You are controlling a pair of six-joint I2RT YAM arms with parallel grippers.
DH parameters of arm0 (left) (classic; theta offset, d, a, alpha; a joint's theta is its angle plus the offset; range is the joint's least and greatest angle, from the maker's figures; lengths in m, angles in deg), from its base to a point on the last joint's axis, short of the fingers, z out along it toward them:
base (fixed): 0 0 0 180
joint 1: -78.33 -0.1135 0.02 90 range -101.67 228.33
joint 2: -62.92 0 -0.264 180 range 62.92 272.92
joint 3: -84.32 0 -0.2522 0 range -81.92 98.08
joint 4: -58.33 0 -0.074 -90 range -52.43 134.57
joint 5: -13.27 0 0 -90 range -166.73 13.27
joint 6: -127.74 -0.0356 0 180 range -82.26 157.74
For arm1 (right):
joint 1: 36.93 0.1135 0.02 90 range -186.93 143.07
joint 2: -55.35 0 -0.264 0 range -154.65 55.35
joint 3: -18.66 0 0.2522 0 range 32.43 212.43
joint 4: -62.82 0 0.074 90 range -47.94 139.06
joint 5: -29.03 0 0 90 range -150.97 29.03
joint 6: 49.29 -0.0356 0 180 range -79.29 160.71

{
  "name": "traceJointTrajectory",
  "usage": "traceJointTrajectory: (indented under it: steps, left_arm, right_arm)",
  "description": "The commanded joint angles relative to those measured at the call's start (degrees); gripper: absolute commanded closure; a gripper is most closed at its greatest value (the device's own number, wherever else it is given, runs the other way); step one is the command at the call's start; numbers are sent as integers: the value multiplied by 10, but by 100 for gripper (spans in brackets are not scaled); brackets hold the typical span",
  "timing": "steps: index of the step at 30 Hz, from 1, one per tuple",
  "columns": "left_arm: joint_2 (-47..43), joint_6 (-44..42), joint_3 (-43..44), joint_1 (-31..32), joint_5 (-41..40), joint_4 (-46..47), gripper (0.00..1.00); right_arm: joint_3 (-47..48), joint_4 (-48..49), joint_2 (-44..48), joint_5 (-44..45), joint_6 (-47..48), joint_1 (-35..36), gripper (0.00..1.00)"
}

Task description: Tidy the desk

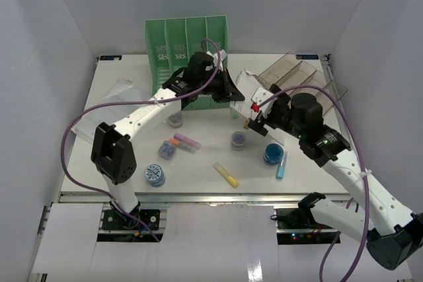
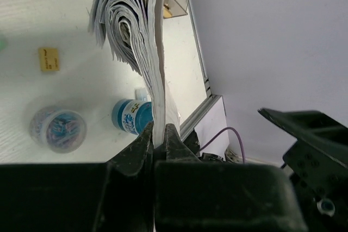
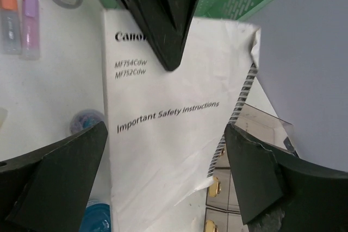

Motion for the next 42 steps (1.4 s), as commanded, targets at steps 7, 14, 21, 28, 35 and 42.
traceJointTrajectory:
  steps: [7, 14, 21, 28, 35, 42]
  left_arm:
    - [-118, -144, 98, -14, -144, -115, 100]
    - [-116, -227, 181, -37, -277, -196, 100]
    - [-69, -276, 258, -52, -331, -217, 100]
    - [-13, -298, 318, -56, -358, -218, 100]
    - [34, -315, 332, -56, -395, -195, 100]
    - [70, -336, 370, -56, -410, -179, 100]
  right_arm:
    - [-11, -6, 74, -120, -21, -92, 8]
    - [-84, 26, 114, -184, -47, -163, 8]
    - [-139, 66, 121, -263, -84, -235, 8]
    - [-173, 85, 120, -293, -96, -268, 7]
    - [-182, 86, 128, -303, -98, -273, 7]
    - [-186, 86, 130, -311, -99, -277, 7]
